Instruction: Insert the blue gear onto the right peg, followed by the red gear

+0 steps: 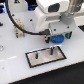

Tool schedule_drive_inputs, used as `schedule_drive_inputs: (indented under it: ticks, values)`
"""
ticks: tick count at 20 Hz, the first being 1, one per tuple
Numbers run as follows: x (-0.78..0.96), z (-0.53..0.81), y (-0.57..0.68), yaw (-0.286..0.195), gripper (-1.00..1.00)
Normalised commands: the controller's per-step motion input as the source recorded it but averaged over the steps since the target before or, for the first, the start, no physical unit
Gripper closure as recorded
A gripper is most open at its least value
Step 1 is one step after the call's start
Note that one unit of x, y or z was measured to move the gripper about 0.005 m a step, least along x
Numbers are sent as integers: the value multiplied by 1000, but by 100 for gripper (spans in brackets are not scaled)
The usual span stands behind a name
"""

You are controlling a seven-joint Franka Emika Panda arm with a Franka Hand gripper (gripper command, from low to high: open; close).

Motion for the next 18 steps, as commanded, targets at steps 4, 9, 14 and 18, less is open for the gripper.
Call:
schedule_drive_inputs:
  ticks: [4,9,14,18]
  values:
    - [-374,-176,0,0,100]
    - [-305,-71,0,0,100]
    - [-199,33,1,0,100]
    - [120,468,96,0,100]
